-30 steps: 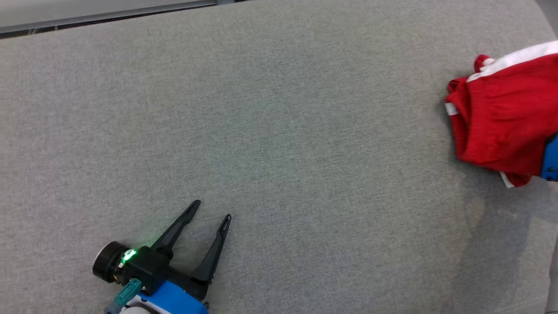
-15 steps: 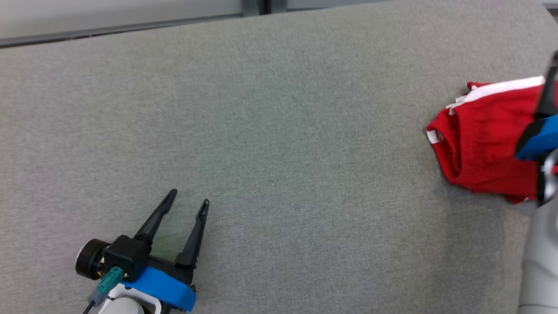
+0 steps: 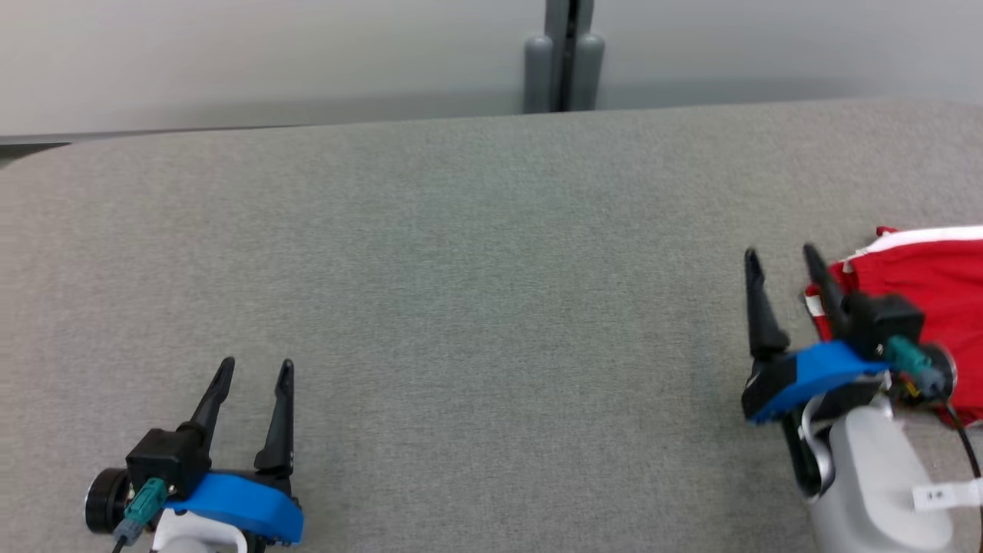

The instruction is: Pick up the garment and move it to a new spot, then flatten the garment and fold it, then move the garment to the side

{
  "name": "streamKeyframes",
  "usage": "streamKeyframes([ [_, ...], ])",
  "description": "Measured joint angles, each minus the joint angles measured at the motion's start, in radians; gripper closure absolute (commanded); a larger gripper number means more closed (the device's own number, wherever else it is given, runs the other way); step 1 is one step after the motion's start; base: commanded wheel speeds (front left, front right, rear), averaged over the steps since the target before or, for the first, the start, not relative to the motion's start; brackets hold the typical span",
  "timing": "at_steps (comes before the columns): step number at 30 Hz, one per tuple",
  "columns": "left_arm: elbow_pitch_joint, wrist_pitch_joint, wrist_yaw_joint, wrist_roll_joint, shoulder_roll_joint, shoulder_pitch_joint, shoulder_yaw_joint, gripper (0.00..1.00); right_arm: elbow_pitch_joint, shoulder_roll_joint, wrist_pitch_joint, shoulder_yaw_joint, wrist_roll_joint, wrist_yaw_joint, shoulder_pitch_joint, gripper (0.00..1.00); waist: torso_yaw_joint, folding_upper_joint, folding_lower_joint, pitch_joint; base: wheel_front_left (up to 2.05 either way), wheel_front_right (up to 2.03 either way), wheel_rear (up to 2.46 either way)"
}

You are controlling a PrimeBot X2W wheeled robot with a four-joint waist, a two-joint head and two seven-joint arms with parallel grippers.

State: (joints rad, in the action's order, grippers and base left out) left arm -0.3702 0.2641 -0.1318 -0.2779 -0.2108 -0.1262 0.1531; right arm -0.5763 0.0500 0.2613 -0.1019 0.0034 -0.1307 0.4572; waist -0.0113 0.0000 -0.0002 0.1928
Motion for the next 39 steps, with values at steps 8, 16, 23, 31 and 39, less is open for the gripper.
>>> streamKeyframes([
  [8,-0.046,-0.001,0.0,0.034,0.056,0.037,-0.086,0.0,-0.013,-0.002,0.0,0.066,0.108,0.0,-0.132,0.0,0.042,0.0,0.0,-0.061,0.0,0.0,0.0],
  [16,-0.084,-0.001,0.0,0.053,0.099,0.085,-0.134,0.0,0.0,0.0,0.0,0.082,0.14,0.0,-0.201,0.0,0.04,0.0,0.0001,-0.133,0.0,0.0,0.0],
  [23,-0.084,-0.001,0.0,0.076,0.127,0.123,-0.155,0.0,0.027,-0.001,0.0,0.091,0.149,0.0,-0.248,0.0,0.026,0.0,0.0001,-0.191,0.0,0.0,0.0],
  [31,-0.079,-0.001,0.0,0.083,0.145,0.162,-0.179,0.0,0.039,-0.001,0.0,0.101,0.167,0.0,-0.29,0.0,0.013,0.0,0.0001,-0.239,0.0,0.0,0.0],
  [39,-0.068,-0.002,0.0,0.055,0.154,0.183,-0.185,1.0,0.046,-0.001,0.0,0.108,0.174,0.0,-0.311,1.0,0.011,0.0,0.0002,-0.259,0.0,0.0,0.0],
])
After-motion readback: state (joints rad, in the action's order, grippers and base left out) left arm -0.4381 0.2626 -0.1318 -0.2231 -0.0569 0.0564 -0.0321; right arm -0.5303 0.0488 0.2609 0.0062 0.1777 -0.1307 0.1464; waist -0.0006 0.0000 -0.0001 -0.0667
